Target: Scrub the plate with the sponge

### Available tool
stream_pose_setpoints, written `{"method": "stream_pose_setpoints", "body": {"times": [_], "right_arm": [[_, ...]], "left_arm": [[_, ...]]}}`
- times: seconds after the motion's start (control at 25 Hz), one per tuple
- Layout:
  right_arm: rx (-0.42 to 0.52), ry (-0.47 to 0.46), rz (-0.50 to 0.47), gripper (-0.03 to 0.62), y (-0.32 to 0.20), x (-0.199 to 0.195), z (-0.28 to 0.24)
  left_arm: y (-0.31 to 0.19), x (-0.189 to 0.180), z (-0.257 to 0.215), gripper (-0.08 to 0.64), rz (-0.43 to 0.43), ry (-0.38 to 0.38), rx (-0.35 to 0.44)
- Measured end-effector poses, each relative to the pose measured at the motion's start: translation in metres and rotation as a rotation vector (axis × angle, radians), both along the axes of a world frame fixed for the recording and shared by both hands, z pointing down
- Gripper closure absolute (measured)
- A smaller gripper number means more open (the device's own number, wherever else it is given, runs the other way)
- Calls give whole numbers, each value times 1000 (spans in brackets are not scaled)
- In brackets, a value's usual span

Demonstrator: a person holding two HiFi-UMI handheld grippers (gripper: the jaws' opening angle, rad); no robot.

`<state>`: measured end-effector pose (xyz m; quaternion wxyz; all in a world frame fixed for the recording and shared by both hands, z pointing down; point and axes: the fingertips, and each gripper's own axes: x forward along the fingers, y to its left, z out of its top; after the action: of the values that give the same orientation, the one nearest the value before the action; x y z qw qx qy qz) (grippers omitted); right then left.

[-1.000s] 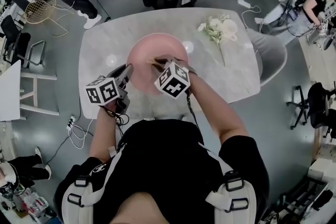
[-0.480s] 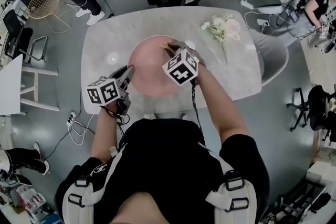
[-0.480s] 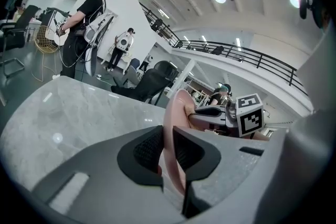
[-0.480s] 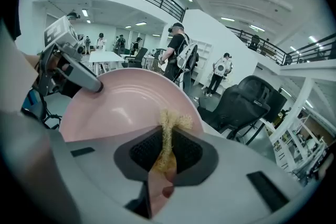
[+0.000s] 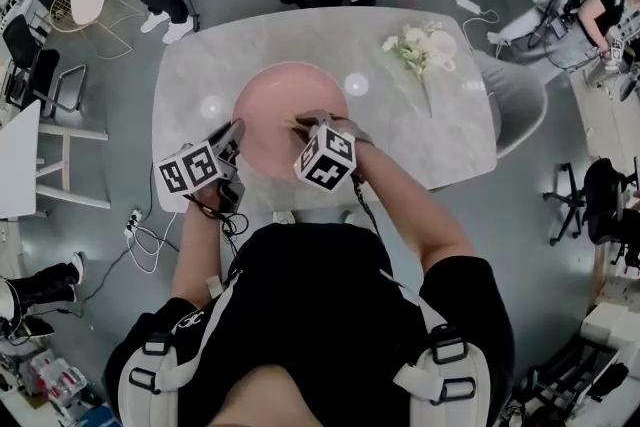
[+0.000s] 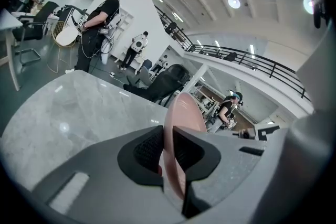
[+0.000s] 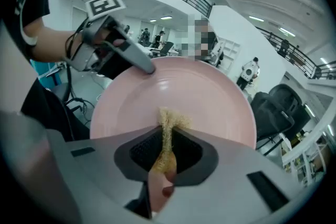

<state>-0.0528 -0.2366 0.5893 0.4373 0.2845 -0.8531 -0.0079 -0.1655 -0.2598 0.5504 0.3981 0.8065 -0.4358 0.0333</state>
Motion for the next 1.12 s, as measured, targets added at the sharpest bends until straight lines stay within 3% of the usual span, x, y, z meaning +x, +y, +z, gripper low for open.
{"method": "stream_pose_setpoints", "body": {"times": [0.24, 0.44, 0.68, 1.12], "right_arm": [[-58, 22, -176, 538, 55, -30, 25], [-51, 43, -185, 538, 58, -31, 28], [-1, 24, -20, 538, 21, -9, 13], [166, 77, 291, 538, -54, 59, -13]], "left_arm": [[-6, -16, 0, 515, -65, 31, -16], [-3, -13, -2, 515, -33, 14, -2], [-3, -12, -11, 515, 1, 11, 23], [3, 2, -8, 512, 102, 22, 24]]}}
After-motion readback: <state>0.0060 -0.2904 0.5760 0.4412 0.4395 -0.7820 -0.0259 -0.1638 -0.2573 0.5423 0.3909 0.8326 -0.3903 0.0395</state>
